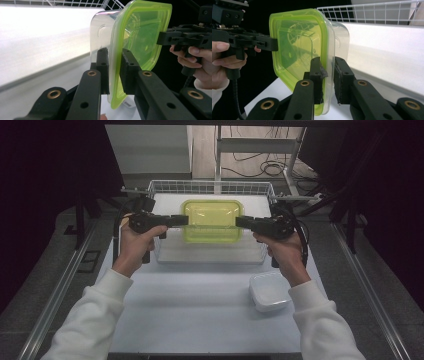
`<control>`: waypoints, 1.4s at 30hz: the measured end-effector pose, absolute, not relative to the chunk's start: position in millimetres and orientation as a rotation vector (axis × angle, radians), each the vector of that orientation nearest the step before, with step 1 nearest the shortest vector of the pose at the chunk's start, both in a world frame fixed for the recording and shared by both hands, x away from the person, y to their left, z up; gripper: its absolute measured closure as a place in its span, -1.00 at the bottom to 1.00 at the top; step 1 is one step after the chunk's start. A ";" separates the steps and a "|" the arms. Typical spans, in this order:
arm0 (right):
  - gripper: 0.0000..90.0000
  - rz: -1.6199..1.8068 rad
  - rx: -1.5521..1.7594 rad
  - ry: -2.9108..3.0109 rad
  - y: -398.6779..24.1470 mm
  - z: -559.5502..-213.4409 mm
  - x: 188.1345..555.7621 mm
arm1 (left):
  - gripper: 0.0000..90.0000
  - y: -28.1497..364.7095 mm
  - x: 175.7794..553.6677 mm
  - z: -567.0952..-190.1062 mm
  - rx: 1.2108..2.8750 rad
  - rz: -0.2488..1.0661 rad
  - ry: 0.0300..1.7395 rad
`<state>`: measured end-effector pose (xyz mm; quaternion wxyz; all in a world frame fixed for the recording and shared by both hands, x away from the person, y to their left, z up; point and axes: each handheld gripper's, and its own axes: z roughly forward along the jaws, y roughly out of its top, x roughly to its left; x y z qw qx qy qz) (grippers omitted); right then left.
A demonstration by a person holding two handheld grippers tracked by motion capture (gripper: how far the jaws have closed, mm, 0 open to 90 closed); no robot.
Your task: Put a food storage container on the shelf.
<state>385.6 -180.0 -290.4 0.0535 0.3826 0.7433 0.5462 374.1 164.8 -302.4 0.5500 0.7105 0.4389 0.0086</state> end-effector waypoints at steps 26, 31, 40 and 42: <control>0.73 1.681 1.311 2.265 -183.0 -285.1 458.6 | 0.75 163.5 450.6 -292.3 1.703 -0.066 1.097; 0.73 1.675 1.338 2.279 -181.3 -289.9 465.4 | 0.75 165.8 457.2 -297.3 1.705 -0.077 1.112; 0.73 1.647 1.391 2.307 -177.5 -294.7 482.1 | 0.76 168.8 472.8 -308.7 1.688 -0.123 1.162; 0.73 1.640 1.415 2.309 -176.0 -297.7 485.5 | 0.76 168.6 475.2 -310.7 1.687 -0.125 1.176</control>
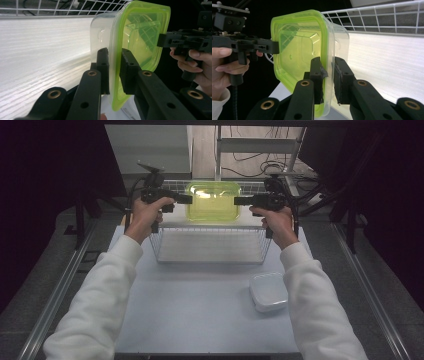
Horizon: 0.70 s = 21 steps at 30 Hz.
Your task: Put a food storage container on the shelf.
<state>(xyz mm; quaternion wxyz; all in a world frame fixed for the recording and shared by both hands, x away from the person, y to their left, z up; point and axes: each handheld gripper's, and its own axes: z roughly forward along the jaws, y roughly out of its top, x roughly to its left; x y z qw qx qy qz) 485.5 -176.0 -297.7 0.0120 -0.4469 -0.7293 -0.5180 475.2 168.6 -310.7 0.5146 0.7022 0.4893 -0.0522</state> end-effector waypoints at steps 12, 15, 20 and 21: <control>0.72 -1.573 -1.515 -2.172 -173.3 -312.3 512.8 | 0.73 172.8 499.6 -324.2 1.611 -0.243 1.252; 0.71 -1.569 -1.535 -2.140 -172.6 -314.0 516.0 | 0.73 172.4 503.8 -324.6 1.601 -0.240 1.277; 0.67 -1.529 -1.611 -2.057 -170.8 -317.3 526.5 | 0.69 173.8 514.4 -332.3 1.534 -0.301 1.324; 0.67 -1.529 -1.611 -2.057 -170.8 -317.3 526.5 | 0.69 173.8 514.4 -332.3 1.534 -0.301 1.324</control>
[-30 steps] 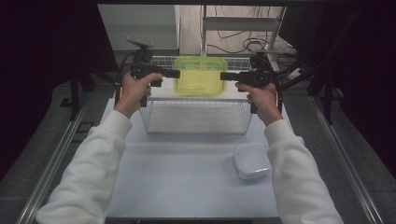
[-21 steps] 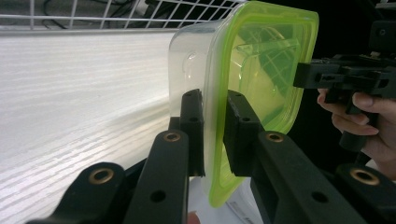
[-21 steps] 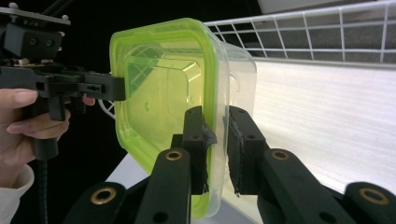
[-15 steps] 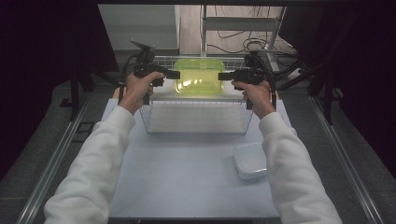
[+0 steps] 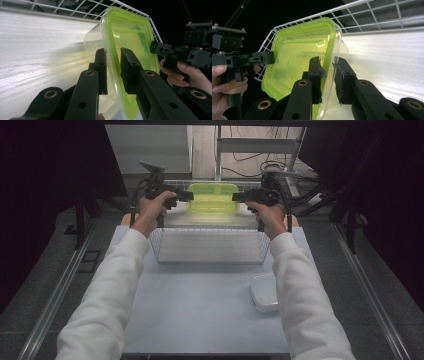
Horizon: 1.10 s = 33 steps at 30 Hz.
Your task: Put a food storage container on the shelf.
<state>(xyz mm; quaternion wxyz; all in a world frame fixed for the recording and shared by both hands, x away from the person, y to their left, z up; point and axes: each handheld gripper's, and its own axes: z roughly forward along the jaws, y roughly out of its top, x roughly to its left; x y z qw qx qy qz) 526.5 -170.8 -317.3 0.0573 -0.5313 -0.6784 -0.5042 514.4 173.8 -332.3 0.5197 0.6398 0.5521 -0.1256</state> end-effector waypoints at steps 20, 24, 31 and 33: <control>-0.21 -1.583 -1.702 -2.242 -164.2 -306.8 515.5 | -0.23 170.2 499.6 -318.8 1.545 -0.006 1.291; -0.36 -1.719 -1.622 -2.349 -166.4 -290.1 495.9 | -0.38 177.2 484.8 -307.2 1.565 0.075 1.242; -0.43 -1.657 -1.477 -2.524 -180.3 -282.5 459.9 | -0.41 185.2 432.7 -301.0 1.674 0.222 1.148; -0.43 -1.642 -1.461 -2.536 -182.9 -283.6 455.3 | -0.41 186.7 423.7 -302.7 1.682 0.216 1.141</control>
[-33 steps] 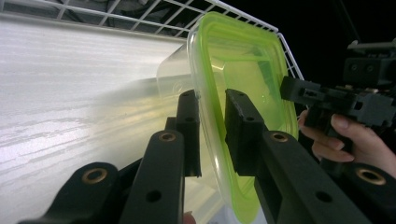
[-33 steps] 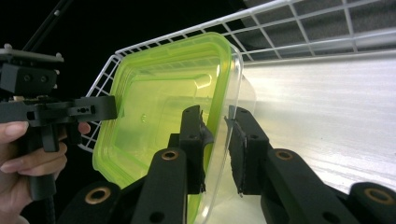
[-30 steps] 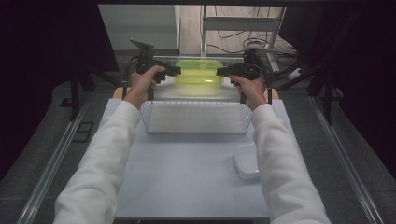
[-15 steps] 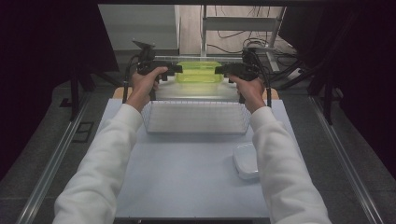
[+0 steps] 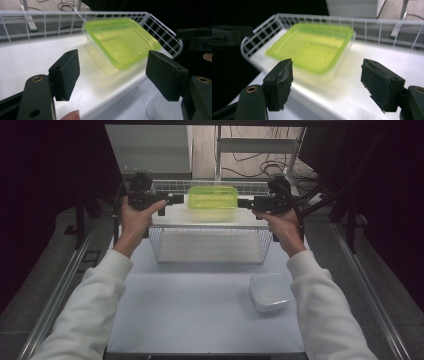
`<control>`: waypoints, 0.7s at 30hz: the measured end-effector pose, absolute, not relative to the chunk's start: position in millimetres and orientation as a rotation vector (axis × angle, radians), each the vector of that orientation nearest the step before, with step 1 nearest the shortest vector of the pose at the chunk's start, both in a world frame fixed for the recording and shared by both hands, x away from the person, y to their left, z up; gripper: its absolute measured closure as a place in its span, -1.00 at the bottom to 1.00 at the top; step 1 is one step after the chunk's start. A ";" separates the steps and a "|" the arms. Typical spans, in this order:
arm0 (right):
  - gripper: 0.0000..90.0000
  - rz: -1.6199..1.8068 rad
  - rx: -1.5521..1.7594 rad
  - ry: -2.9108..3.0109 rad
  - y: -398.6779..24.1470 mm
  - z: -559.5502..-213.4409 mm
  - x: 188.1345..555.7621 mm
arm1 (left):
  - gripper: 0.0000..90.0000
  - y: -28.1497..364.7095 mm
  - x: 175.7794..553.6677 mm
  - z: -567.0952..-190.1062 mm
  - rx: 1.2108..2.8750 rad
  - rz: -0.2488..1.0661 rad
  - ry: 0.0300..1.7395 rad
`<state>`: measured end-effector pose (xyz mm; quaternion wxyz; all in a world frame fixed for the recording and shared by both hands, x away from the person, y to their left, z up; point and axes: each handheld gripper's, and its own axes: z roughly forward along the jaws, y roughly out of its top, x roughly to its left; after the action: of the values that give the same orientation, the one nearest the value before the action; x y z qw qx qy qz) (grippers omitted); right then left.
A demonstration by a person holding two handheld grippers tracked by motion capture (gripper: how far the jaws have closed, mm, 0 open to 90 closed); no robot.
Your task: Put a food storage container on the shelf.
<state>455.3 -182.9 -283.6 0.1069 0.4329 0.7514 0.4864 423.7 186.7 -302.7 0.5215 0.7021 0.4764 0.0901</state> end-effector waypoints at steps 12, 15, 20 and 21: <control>-0.42 1.362 1.184 2.280 -215.4 -314.1 387.8 | -0.42 193.0 347.6 -347.7 1.790 0.182 1.111; -0.39 1.381 1.180 2.281 -226.2 -331.2 366.5 | -0.41 191.5 332.6 -372.7 1.792 0.160 1.122; -0.37 1.359 1.174 2.323 -238.2 -363.2 337.6 | -0.41 188.0 313.7 -407.8 1.851 0.162 1.144; -0.37 1.349 1.175 2.336 -240.4 -371.0 332.8 | -0.41 187.9 311.8 -411.1 1.854 0.161 1.147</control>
<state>332.8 -240.4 -371.0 0.0995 0.3974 0.7900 0.4562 311.8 187.9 -411.1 0.4599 0.7530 0.4661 0.0656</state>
